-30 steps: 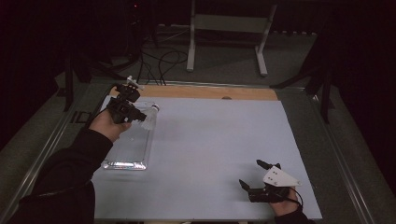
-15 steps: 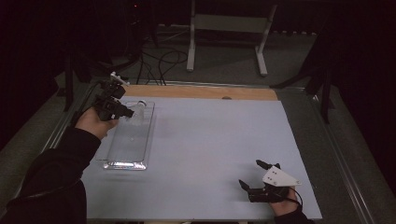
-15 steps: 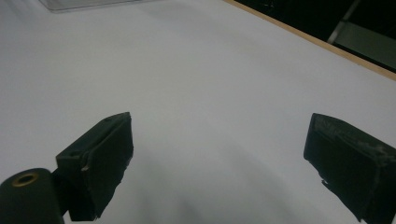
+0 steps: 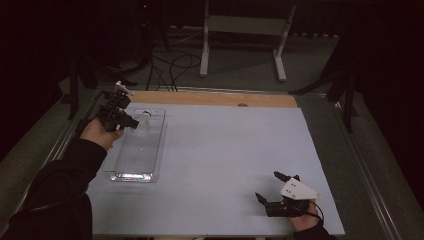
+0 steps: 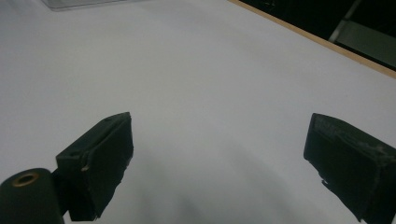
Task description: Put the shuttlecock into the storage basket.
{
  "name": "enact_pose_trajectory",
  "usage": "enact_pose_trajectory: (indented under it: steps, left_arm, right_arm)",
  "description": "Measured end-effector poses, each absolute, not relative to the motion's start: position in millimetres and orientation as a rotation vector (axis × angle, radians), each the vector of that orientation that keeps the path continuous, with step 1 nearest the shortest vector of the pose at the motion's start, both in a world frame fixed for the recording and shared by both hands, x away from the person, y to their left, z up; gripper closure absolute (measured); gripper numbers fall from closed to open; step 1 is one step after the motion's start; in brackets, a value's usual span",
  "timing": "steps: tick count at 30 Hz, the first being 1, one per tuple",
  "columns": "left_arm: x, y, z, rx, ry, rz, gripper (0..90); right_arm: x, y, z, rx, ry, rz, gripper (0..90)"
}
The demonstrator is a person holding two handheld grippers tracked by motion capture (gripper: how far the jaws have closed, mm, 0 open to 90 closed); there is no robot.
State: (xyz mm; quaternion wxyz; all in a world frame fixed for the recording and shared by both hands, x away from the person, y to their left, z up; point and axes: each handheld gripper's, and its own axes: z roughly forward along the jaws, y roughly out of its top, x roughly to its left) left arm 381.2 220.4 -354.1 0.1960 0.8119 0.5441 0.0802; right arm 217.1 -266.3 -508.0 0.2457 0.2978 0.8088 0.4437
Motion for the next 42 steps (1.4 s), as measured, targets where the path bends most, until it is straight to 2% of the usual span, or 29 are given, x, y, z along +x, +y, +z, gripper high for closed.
enact_pose_trajectory:
  steps: [26,42]
  left_arm:
    - [399,214,-394,2.302,1.560,0.208,90.0]
    - [409,215,-423,2.289,1.600,0.154,90.0]
  right_arm:
    - [217,-267,-508,0.816,2.210,1.213,8.4]
    - [217,-267,-508,0.813,2.210,1.214,8.4]
